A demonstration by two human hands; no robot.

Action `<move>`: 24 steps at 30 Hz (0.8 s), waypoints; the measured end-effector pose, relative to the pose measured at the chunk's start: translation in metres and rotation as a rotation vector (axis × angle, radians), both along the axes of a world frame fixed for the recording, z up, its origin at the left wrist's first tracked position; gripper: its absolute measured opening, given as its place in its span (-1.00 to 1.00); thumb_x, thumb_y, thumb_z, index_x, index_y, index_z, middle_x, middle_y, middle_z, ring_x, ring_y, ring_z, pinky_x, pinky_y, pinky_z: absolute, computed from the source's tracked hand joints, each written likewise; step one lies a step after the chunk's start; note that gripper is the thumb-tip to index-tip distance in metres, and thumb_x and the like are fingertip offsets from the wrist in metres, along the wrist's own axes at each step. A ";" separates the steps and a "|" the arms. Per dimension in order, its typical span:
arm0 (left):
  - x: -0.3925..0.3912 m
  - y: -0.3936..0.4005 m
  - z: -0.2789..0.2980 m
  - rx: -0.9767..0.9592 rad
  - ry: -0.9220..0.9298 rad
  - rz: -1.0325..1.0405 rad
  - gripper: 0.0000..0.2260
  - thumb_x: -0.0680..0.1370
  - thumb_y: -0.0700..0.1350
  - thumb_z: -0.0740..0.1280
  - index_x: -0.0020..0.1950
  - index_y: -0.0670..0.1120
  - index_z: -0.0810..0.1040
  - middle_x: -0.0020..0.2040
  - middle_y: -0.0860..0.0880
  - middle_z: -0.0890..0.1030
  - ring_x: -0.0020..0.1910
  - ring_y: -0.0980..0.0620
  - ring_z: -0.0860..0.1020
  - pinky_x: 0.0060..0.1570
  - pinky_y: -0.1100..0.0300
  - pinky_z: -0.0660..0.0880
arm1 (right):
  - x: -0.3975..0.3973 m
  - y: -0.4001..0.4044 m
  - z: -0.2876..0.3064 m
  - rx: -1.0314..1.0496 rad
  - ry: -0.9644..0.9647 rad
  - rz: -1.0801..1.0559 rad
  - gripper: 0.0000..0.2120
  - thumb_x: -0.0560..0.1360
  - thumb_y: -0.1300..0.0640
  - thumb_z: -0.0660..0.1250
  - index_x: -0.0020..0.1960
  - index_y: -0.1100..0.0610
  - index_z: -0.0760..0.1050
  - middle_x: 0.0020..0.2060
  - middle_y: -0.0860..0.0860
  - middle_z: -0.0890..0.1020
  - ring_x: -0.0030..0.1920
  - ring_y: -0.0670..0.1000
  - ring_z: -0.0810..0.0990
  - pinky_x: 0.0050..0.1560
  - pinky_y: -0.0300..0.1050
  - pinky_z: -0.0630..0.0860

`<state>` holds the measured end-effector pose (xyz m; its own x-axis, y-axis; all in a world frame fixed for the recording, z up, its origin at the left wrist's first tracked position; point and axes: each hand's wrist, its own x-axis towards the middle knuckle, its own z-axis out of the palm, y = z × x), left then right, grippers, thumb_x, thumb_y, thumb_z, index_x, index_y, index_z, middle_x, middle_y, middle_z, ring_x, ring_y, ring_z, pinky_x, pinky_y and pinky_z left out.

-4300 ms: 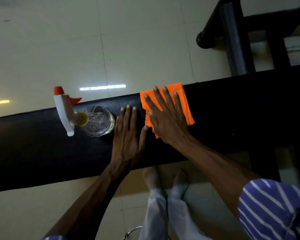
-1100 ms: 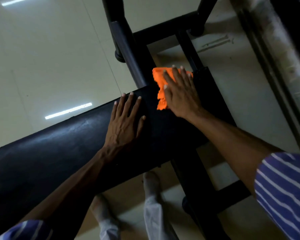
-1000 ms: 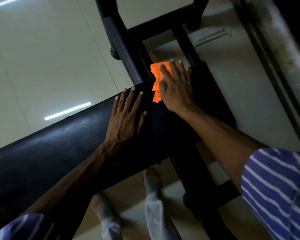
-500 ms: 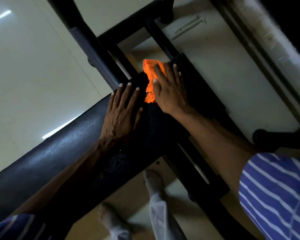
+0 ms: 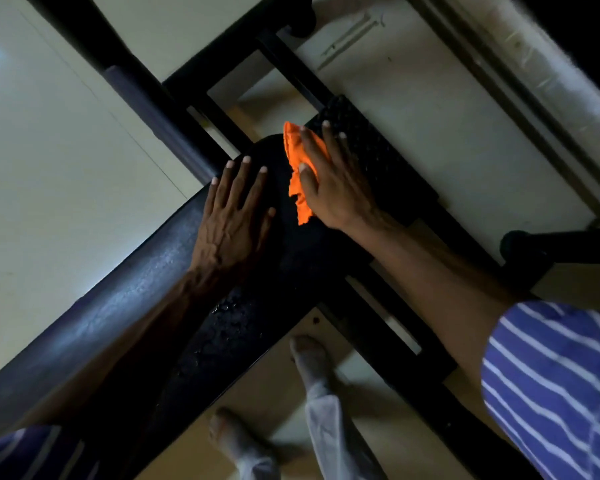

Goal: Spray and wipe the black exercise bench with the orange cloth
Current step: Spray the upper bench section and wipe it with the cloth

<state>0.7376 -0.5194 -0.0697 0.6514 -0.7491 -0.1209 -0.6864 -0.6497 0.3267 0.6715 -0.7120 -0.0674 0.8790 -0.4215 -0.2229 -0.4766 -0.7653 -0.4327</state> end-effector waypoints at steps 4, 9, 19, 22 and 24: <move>0.000 -0.001 0.000 -0.015 -0.006 0.003 -0.45 0.73 0.08 0.11 0.69 -0.06 0.10 0.71 -0.15 0.05 0.70 -0.15 -0.04 0.66 -0.17 -0.02 | -0.032 0.014 -0.003 -0.146 -0.085 0.003 -0.46 0.75 -0.06 0.03 0.72 -0.07 0.10 0.73 0.10 0.10 0.71 0.18 0.11 0.68 0.11 0.17; 0.002 0.000 0.001 0.012 -0.012 -0.012 -0.45 0.73 0.09 0.09 0.69 -0.05 0.09 0.71 -0.14 0.04 0.70 -0.14 -0.05 0.67 -0.16 -0.02 | -0.103 0.041 -0.006 -0.181 -0.117 -0.034 -0.48 0.77 -0.03 0.02 0.71 0.00 0.15 0.72 0.11 0.11 0.73 0.16 0.04 0.71 0.22 0.05; -0.004 0.008 0.008 0.049 -0.013 -0.064 -0.46 0.74 0.08 0.09 0.69 -0.04 0.11 0.71 -0.14 0.04 0.70 -0.14 -0.05 0.67 -0.12 -0.07 | -0.109 0.089 -0.008 -0.116 -0.170 -0.276 -0.48 0.77 0.02 0.04 0.71 0.03 0.14 0.73 0.13 0.06 0.74 0.21 -0.06 0.69 0.34 -0.04; -0.006 0.015 0.012 0.074 -0.011 -0.099 -0.46 0.74 0.10 0.05 0.70 -0.03 0.07 0.72 -0.12 0.01 0.70 -0.12 -0.09 0.67 -0.13 -0.07 | -0.132 0.093 -0.009 -0.132 -0.150 -0.109 -0.46 0.77 0.00 0.05 0.73 0.00 0.08 0.74 0.11 0.01 0.74 0.20 -0.11 0.69 0.32 -0.01; -0.008 0.022 0.011 0.081 -0.019 -0.118 -0.46 0.74 0.11 0.04 0.70 -0.02 0.06 0.72 -0.11 0.00 0.70 -0.12 -0.09 0.67 -0.14 -0.07 | -0.125 0.064 -0.012 -0.162 -0.160 -0.036 -0.47 0.76 -0.03 0.02 0.72 -0.02 0.12 0.74 0.09 0.05 0.74 0.18 -0.06 0.69 0.29 0.02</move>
